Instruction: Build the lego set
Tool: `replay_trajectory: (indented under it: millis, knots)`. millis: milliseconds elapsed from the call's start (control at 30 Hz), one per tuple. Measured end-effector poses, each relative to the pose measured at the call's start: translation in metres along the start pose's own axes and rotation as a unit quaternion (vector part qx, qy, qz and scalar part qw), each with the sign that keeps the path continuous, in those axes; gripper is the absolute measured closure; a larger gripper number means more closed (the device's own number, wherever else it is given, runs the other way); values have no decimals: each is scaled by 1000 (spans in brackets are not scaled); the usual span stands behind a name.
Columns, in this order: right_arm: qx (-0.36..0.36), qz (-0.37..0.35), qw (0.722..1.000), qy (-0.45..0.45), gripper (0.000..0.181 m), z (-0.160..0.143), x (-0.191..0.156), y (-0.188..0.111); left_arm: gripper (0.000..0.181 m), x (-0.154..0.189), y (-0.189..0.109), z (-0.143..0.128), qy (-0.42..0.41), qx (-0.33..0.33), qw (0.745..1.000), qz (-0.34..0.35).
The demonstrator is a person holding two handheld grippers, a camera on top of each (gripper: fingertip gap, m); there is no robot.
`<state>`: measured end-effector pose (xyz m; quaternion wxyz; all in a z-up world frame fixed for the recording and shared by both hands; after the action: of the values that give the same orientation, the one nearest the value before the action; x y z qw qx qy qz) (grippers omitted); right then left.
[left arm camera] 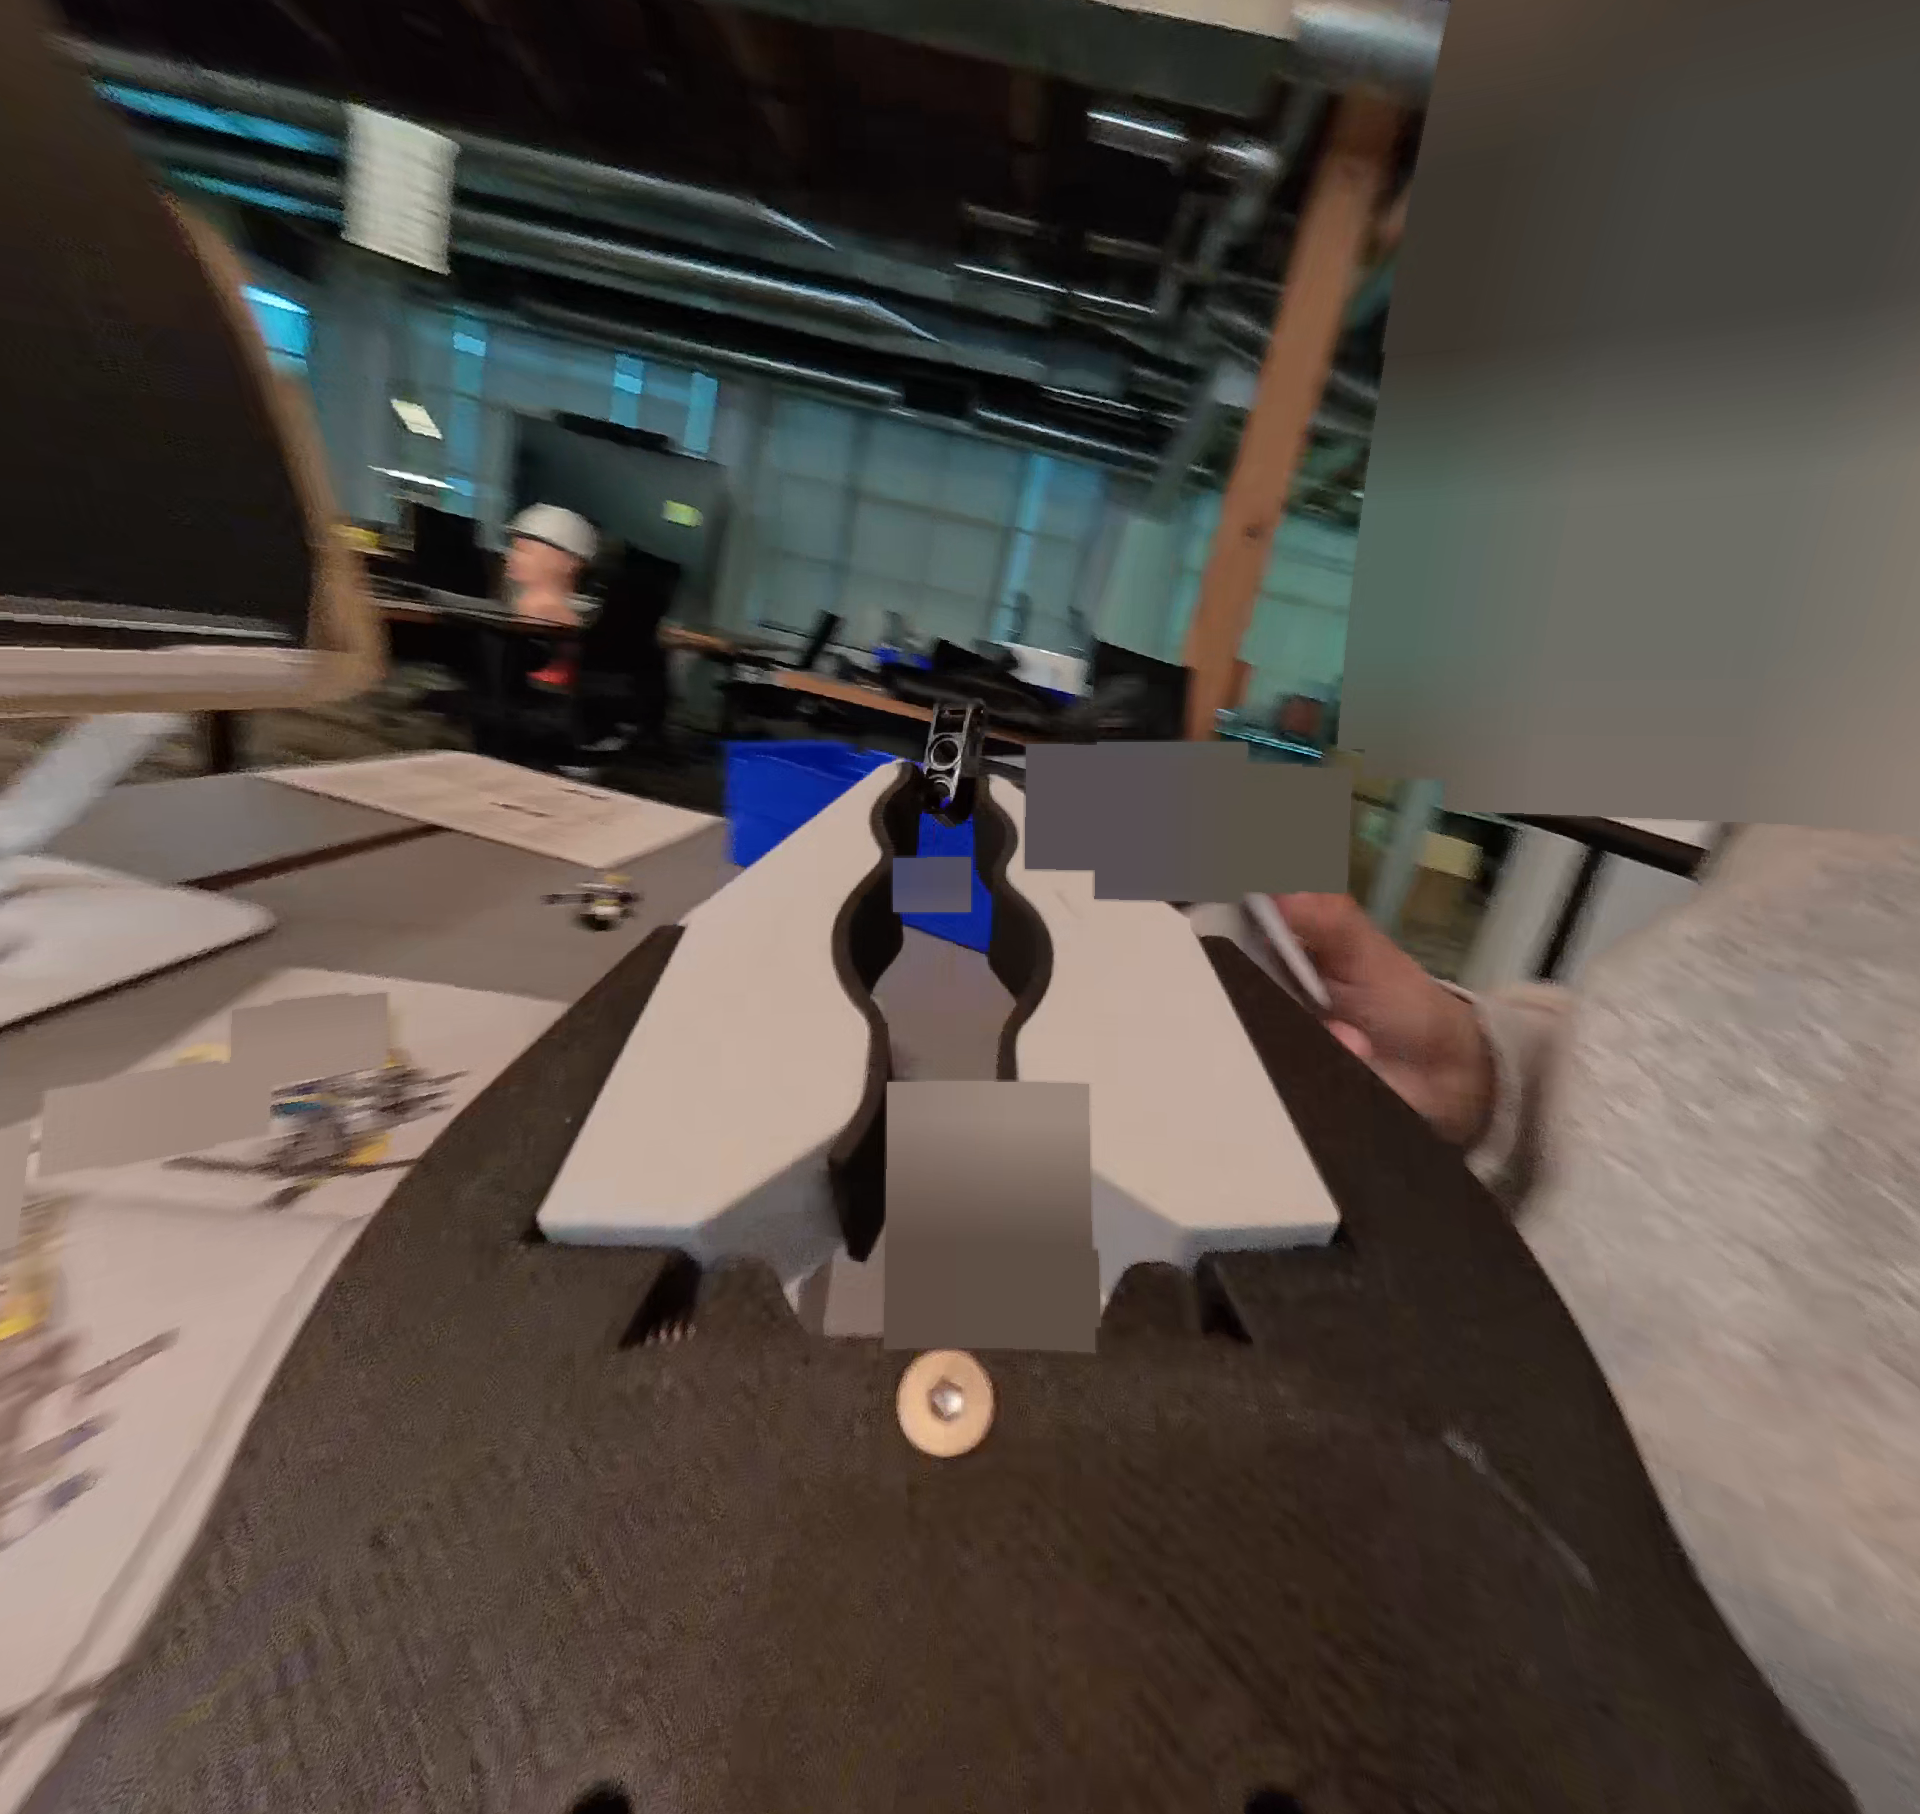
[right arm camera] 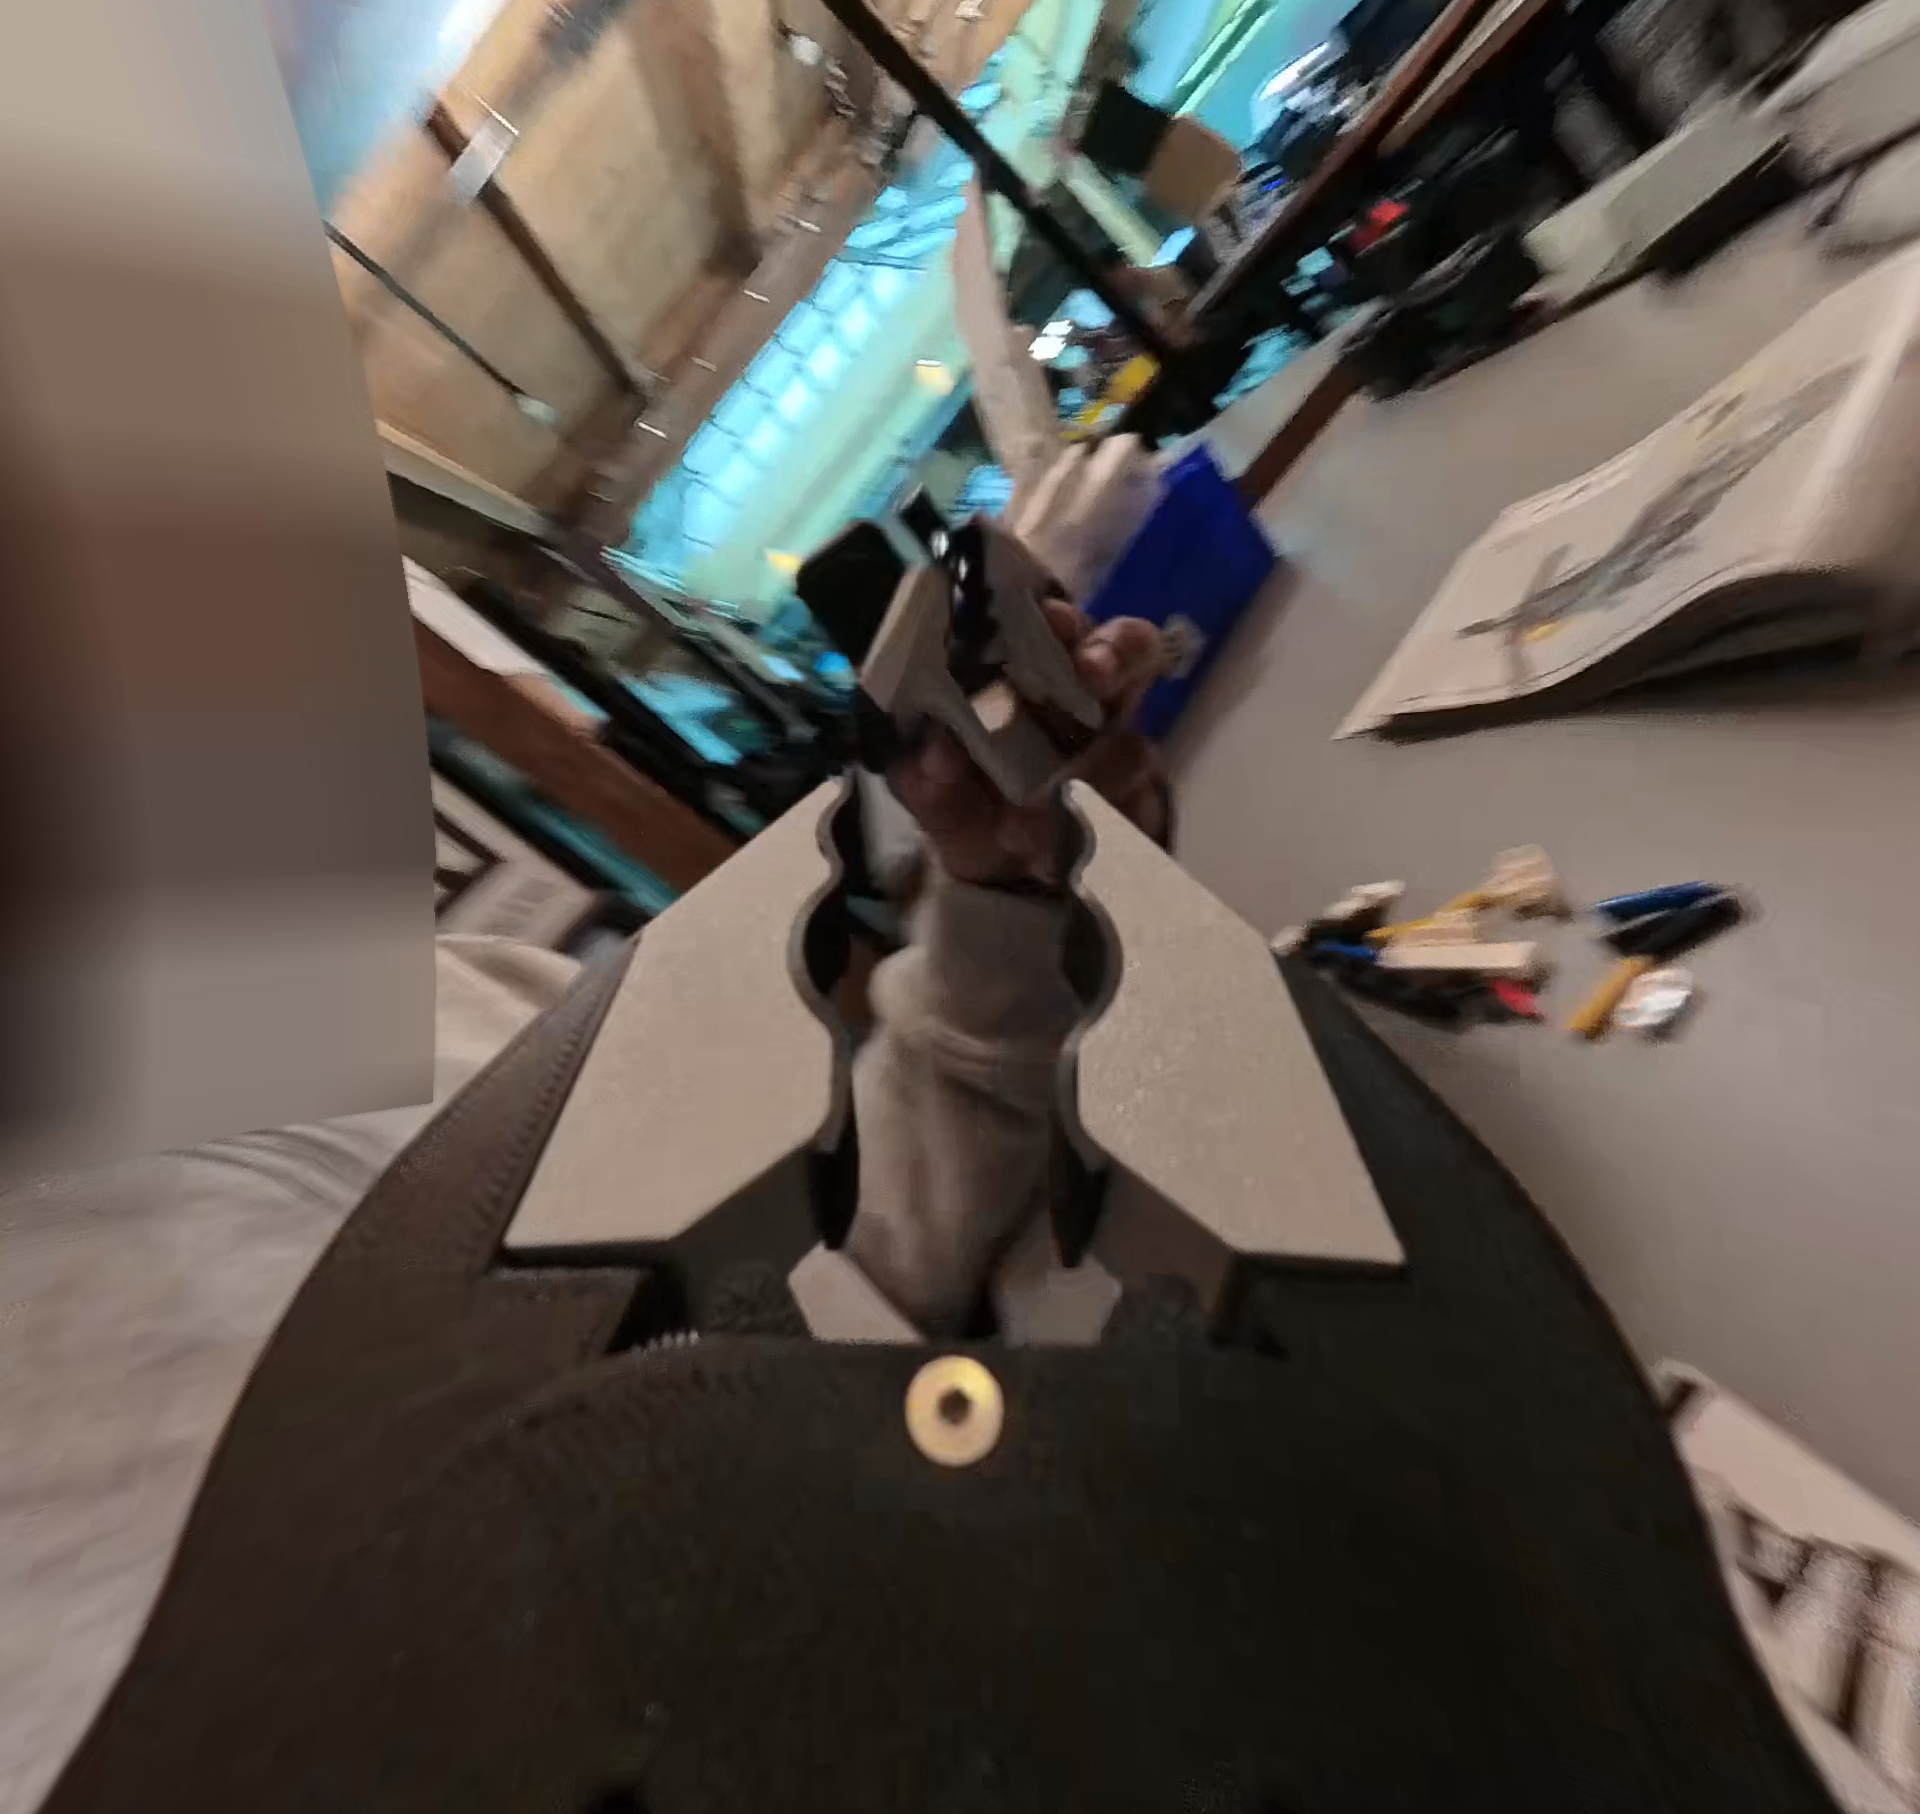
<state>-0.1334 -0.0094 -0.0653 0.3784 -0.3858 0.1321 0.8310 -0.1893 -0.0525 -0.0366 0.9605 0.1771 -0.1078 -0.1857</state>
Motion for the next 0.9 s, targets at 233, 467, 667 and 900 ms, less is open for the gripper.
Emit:
replay_trajectory:
  millis: [233, 467, 667, 900]
  knots:
    - [80, -213, 925, -304, 149, -11, 29, -5, 175, -36, -38, 20, 21, 53, 989, 139]
    - [53, -260, 877, -402, 145, 12, 37, 7, 175, -46, -33, 6, 24, 16, 987, 161]
    - [-251, -264, 804, -470, 181, -19, 99, 27, 175, -62, -40, -2, 25, 1, 975, 221]
    - [-398, -199, 606, -660, 177, -35, 141, 51, 175, -71, -62, 13, -18, 76, 966, 248]
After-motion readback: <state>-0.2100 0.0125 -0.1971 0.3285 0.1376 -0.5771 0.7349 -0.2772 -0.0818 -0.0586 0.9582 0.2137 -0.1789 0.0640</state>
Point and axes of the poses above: each gripper's, where its closed fingertips meet, y out along the fingers, z out of its top, x = y × z across the jaws, the point moved 1 cm from there along -y, back along the fingers, and after that the axes turned 15 degrees about -z, right-handed, at the moved point
